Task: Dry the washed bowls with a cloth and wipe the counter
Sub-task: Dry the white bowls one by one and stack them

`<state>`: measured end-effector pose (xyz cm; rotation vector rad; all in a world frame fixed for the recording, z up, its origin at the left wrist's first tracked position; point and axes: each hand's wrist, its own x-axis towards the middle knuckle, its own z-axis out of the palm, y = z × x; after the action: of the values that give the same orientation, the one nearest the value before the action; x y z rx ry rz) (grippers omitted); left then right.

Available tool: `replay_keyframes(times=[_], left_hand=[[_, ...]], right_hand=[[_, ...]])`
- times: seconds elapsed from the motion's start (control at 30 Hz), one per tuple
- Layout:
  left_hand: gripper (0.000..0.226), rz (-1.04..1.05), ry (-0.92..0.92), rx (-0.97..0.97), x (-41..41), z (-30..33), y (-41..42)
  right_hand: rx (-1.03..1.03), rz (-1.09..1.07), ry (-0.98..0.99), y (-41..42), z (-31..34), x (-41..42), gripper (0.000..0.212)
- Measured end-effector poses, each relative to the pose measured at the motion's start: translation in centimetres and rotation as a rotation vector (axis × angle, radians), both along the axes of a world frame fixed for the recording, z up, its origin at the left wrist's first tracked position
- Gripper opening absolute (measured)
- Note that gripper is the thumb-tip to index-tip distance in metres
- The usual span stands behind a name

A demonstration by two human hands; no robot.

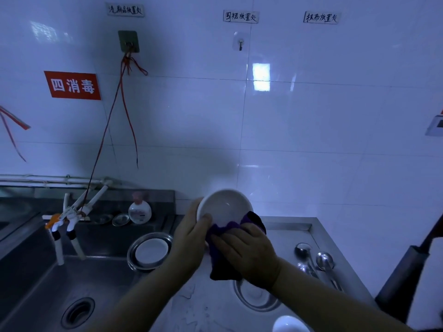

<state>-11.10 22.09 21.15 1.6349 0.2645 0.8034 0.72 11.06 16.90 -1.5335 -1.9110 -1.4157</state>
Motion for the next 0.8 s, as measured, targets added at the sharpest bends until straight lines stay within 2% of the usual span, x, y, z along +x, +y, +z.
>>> replay_keyframes(times=[0.1,0.17,0.27,0.33,0.4,0.5,0.6,0.67,0.8], left_hand=[[0.033,-0.053,0.088,0.090,-0.3,0.4,1.1],[0.042,-0.166,0.186,0.102,-0.2,1.0,2.0],[0.033,-0.277,0.296,0.084,0.0,2.4,3.1],[0.024,-0.253,0.236,-0.009,0.0,2.4,3.0],[0.024,-0.184,0.133,-0.118,0.3,1.2,1.9],[0.029,0.016,-0.007,-0.156,1.2,-0.4,-0.8],[0.032,0.097,-0.086,-0.088,1.5,-0.2,-1.0],[0.037,0.058,-0.083,-0.030,1.3,0.1,-0.3],[0.038,-0.056,-0.005,0.077,0.5,0.6,1.4]], right_hand=[[-0.117,0.085,-0.227,-1.3,1.2,2.1,0.035],[-0.162,0.126,-0.309,-1.8,1.9,3.0,0.030],[-0.215,0.105,-0.321,-2.1,2.5,3.2,0.030],[-0.162,0.041,-0.228,-1.8,2.6,2.4,0.026],[-0.034,-0.057,-0.047,-0.9,2.6,1.2,0.023],[0.091,-0.133,0.219,0.8,2.5,-1.2,0.036],[0.102,-0.100,0.326,1.5,2.0,-2.4,0.041],[0.063,-0.080,0.274,1.1,1.7,-1.8,0.039],[-0.067,0.006,-0.048,-0.4,1.6,1.0,0.026]])
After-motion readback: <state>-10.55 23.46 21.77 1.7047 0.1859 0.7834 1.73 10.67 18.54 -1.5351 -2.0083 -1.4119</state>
